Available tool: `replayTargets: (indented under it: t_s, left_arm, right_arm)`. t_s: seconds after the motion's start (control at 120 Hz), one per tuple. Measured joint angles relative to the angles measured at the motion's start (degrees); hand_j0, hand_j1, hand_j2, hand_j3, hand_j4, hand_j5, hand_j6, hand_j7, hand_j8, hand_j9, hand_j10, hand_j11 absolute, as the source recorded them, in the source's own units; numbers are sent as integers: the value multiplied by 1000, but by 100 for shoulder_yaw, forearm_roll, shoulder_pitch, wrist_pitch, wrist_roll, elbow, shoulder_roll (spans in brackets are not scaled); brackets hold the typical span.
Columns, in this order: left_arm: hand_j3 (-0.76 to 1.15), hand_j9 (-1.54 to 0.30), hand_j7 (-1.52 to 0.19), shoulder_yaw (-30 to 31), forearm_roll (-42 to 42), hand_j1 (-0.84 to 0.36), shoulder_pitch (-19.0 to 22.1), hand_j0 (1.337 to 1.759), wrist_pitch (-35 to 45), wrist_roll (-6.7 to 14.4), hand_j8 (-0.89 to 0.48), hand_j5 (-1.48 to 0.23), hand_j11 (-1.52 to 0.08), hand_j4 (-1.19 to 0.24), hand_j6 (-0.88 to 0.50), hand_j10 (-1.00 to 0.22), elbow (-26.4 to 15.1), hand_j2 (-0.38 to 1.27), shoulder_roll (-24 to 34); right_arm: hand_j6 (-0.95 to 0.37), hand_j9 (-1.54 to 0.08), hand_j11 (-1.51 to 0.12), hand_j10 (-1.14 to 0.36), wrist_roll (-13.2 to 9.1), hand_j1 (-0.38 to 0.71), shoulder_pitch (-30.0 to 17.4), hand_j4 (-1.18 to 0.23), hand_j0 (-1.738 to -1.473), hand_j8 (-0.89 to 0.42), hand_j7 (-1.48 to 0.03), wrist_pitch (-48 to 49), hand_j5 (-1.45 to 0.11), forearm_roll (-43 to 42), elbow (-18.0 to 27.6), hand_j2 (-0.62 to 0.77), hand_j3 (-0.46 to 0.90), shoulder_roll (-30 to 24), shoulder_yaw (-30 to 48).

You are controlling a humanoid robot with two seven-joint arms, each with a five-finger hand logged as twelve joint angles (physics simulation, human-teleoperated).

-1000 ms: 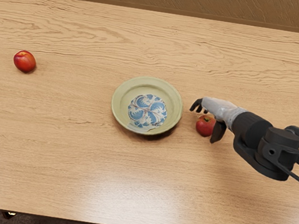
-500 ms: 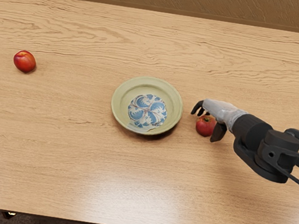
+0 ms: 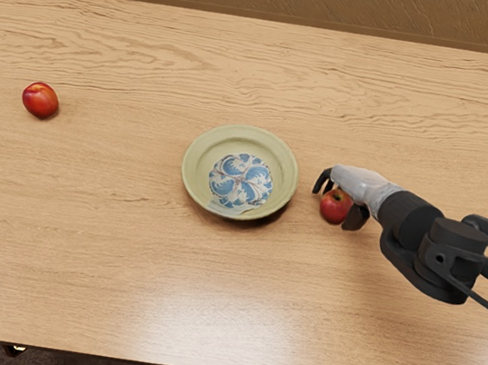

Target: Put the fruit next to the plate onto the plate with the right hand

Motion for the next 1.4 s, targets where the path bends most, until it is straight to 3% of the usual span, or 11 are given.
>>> replayTargets:
  t_s: [0.275,0.467,0.733,1.125,1.4]
  left_arm:
    - [0,0,0,-1,1,349,0,1658,-2,0,0,0,0,0,0,0,0,0,0]
    - [0,0,0,-2,1,349,0,1658,-1,-1,0,0,0,0,0,0,0,0,0]
    - [0,0,0,0,0,349,0,1658,-1,0,0,0,0,0,0,0,0,0,0]
    - [0,0,0,0,0,349,0,1658,-1,0,0,0,0,0,0,0,0,0,0]
    - [0,0,0,0,0,349,0,1658,2,0,0,0,0,0,0,0,0,0,0]
  right_arm:
    - [-397,-649,-648,-512,-2,240,-58,-524,-1654,-401,-650,-10,-628,-31,-2,-102,-1,-3,4]
    - [-367,-739,-738,-548,-10,319,-62,-550,-1645,-350,-717,12,-734,-32,1,50,0,-4,13]
    - [-488,-805,-805,-613,-1,274,-65,-614,-1653,-439,-798,6,-804,18,-20,245,0,-19,183]
    - [-490,-834,-834,-627,-1,247,24,-628,-1656,-443,-823,31,-833,30,-34,210,0,20,609]
    - [-481,-844,-845,-623,1,251,110,-626,-1657,-428,-825,38,-839,37,-24,222,1,345,918]
